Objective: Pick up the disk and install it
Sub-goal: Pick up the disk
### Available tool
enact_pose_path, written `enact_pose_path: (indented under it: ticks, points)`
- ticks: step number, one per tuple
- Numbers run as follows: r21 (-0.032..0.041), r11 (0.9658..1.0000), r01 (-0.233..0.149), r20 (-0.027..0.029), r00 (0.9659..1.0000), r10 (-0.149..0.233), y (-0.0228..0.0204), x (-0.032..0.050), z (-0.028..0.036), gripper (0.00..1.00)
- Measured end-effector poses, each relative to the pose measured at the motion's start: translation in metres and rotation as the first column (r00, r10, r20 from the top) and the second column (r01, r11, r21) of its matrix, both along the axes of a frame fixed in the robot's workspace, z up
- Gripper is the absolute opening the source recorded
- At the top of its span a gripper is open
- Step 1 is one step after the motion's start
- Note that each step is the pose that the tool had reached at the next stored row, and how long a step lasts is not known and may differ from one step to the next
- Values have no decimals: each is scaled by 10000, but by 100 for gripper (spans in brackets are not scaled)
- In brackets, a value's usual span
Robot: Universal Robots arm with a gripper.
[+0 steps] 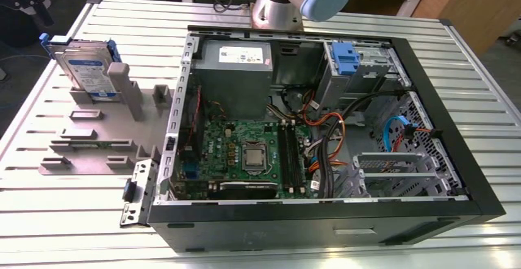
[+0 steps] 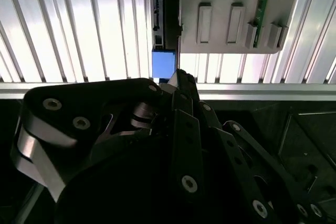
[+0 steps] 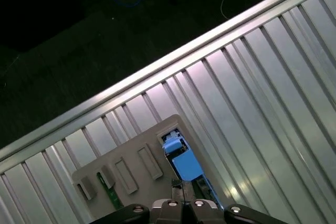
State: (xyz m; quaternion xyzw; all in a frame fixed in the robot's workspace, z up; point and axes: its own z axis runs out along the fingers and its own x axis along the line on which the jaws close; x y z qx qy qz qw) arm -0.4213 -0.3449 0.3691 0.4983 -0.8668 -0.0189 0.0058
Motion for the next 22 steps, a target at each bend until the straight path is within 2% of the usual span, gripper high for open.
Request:
enact_pose_path:
  ticks: [4,7,10,14,16,20,22]
  points:
    - [-1,9995,-302,1,9995,302,0,0,-1,11]
    - [-1,9976,-686,0,9976,686,0,-1,-2,11]
    - [-1,9934,-1146,1,9934,1146,0,-1,-3,11]
    - [-1,9855,-1697,-1,9855,1697,-1,-1,-3,11]
    - [-1,9843,-1767,-1,9843,1767,0,-5,-3,11]
    - [-1,9839,-1788,1,9839,1788,0,-11,-3,11]
    - [-1,9822,-1876,0,9822,1876,0,-11,-3,11]
